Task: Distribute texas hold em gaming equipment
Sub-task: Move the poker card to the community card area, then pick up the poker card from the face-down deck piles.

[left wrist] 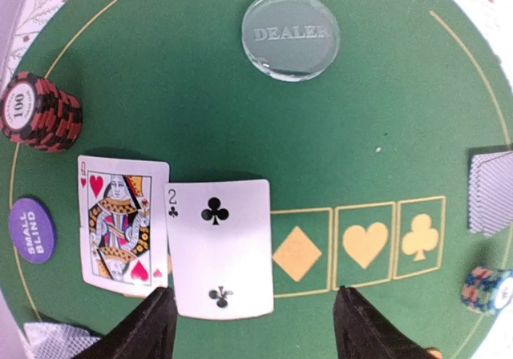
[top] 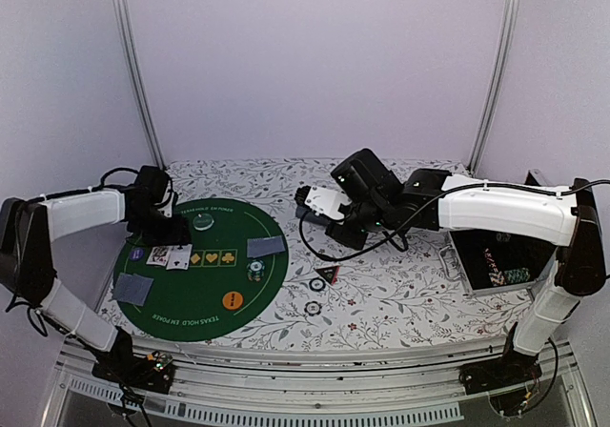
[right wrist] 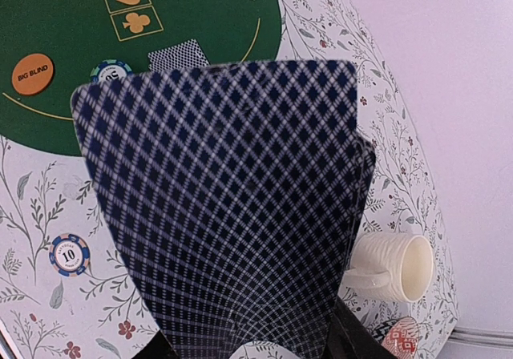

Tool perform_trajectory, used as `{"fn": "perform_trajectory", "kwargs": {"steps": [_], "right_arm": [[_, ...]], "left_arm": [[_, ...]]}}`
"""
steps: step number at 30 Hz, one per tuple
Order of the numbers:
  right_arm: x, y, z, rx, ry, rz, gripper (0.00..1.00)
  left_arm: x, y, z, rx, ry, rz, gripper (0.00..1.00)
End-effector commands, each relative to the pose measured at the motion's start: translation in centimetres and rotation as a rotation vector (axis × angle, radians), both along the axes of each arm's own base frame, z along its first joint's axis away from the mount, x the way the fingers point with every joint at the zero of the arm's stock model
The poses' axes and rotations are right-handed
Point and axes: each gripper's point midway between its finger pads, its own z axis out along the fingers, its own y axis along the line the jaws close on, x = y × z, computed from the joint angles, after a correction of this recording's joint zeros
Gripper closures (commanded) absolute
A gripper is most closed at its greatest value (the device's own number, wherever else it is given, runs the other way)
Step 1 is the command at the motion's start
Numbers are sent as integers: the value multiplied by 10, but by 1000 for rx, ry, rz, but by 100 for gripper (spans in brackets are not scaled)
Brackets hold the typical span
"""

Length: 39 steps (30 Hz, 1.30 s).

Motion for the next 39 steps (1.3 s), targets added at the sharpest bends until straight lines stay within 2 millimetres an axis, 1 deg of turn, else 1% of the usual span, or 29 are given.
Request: {"fn": "perform_trajectory", "kwargs": {"steps": [1, 3, 5, 9, 10, 14, 18, 23, 31, 34, 39], "right_arm": [[4, -1, 19, 45, -19, -22, 55], [3, 0, 18, 47, -15, -20, 55], [3, -1, 17, 45, -13, -20, 55], [3, 0, 17, 48, -14, -16, 55], [3, 1, 17, 47, -14, -16, 55], [3, 0, 18, 48, -15, -17, 55], [2, -3, 17, 42, -15, -24, 55], [2, -3, 17, 43, -14, -26, 55], [3, -1, 15, 40, -12, -23, 55], [3, -1, 16, 40, -10, -22, 55], [2, -2, 16, 43, -9, -24, 55]], "left_arm": [[-29, -17, -6, -168, 66, 103, 38], [-44, -17, -15, -197, 93, 149, 50], [-52, -14, -22, -199, 98, 178, 58], [-56, -4, -36, -157, 103, 208, 74], [-56, -5, -39, -156, 111, 207, 76], [-56, 0, -61, -119, 155, 208, 79], [-50, 6, -69, -86, 156, 220, 81], [-41, 12, -68, -55, 134, 230, 81], [-34, 21, -64, 4, 113, 232, 81], [-33, 20, -64, 3, 115, 229, 81], [-41, 11, -65, -47, 131, 219, 82]]}}
